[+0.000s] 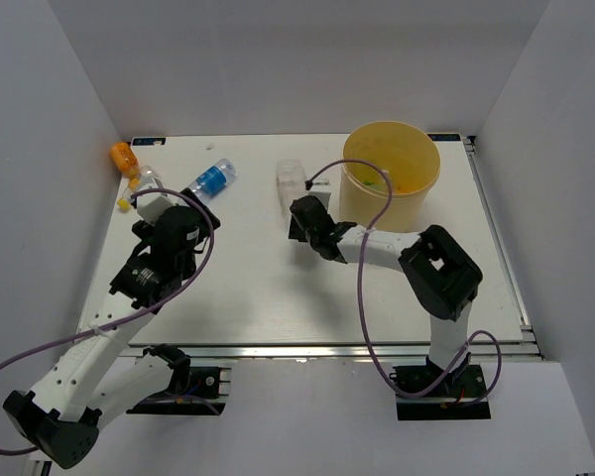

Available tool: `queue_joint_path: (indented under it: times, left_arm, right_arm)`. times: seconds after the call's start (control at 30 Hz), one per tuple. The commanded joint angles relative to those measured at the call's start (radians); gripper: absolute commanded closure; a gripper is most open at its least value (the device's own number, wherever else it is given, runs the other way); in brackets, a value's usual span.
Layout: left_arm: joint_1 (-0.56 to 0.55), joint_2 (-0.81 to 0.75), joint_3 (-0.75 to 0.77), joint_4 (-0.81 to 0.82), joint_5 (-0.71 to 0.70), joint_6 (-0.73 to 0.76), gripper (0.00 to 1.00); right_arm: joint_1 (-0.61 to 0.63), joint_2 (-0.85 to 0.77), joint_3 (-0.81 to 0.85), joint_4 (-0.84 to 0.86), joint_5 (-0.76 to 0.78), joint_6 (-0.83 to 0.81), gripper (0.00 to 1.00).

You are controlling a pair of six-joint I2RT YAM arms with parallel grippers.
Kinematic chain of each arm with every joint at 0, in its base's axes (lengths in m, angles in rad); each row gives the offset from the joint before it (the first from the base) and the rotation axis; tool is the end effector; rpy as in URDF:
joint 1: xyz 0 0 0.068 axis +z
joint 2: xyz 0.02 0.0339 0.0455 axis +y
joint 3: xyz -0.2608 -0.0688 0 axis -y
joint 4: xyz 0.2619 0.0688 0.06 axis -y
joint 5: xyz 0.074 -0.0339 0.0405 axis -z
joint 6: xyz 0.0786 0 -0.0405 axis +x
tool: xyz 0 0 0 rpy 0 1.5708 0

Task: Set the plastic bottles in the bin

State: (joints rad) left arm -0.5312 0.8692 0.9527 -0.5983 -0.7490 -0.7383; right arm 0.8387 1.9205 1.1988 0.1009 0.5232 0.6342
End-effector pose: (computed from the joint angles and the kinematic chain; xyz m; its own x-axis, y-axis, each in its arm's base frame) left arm 0.2187 -0.0664 0.3296 -0.2198 -0.4426 -0.8694 -0.3893 0.8569 -0.3378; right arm 0.3375 0.3168 0.1479 -0.5340 0.1737 -0.8275 -0.0698 0.9663 0.2478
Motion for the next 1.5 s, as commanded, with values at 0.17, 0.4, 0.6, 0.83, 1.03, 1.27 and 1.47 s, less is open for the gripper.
queue_joint_path:
  times: [0.17,0.4,0.6,0.83,1.03,1.27,1.47]
  left_arm:
    - [0.005,0.016,0.000,0.005,-0.024,-0.006,0.02]
    - [0.005,0.008,0.006,-0.008,-0.055,-0.004,0.02]
    - [0.005,0.024,0.008,0.011,-0.052,0.002,0.02]
    - [0.005,0.054,0.032,-0.001,-0.050,0.007,0.02]
    - [0.007,0.062,0.026,-0.001,-0.049,0.010,0.02]
    - [0.007,0.119,0.047,0.006,-0.027,0.028,0.02]
    - [0.091,0.299,0.119,0.074,0.097,0.120,0.02]
  right_arm:
    - [0.004,-0.323,0.156,0.117,-0.295,-0.439,1.00]
    - [-0.130,-0.546,0.096,0.079,0.024,-0.439,1.00]
    - [-0.308,-0.701,-0.030,-0.081,0.018,-0.318,0.93]
    - [-0.336,-0.756,-0.056,-0.236,0.052,-0.304,0.13]
    - [-0.336,-0.859,-0.105,-0.185,-0.055,-0.338,0.11]
    - [-0.336,-0.934,-0.160,-0.127,-0.202,-0.404,0.11]
    - [-0.336,-0.971,-0.186,-0.135,-0.319,-0.416,0.11]
